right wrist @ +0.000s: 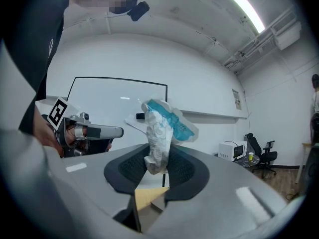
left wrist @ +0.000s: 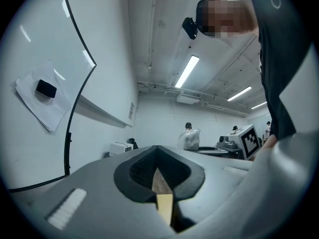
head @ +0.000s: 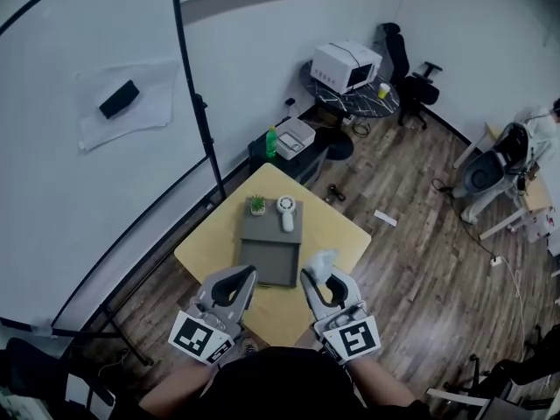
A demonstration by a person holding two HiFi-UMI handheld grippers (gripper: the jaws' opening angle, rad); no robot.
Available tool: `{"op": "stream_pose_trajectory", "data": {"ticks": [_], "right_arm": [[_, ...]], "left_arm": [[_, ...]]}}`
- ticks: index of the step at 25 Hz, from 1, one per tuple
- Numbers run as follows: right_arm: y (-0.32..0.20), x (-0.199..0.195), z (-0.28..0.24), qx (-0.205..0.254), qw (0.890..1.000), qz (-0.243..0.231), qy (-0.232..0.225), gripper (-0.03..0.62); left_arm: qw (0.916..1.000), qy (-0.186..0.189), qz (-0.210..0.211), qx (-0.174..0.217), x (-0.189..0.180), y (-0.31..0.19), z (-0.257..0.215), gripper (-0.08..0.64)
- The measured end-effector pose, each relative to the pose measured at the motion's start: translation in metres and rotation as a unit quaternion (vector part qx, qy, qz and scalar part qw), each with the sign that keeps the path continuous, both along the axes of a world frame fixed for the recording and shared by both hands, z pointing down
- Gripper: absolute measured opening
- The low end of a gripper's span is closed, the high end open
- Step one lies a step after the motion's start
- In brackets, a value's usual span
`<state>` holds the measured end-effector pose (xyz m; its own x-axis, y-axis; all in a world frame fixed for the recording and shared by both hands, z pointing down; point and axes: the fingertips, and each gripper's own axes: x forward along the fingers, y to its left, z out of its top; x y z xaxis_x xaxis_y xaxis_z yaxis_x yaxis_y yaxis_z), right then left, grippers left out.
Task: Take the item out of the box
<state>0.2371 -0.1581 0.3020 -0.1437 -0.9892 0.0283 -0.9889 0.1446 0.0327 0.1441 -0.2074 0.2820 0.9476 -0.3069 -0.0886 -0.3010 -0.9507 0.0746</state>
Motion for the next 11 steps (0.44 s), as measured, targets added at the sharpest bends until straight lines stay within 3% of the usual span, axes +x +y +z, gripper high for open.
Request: {"op": "stream_pose_trajectory", "data": {"ticks": [11], "right_arm": [[0.0046, -0.0015, -0.0028, 0.0, 1.0, 0.002, 0.015, 0.103]], "left_arm": [[1.0, -0.001, -0.003, -0.001, 0.0023, 0.0053, 0.0005, -0.002]]}}
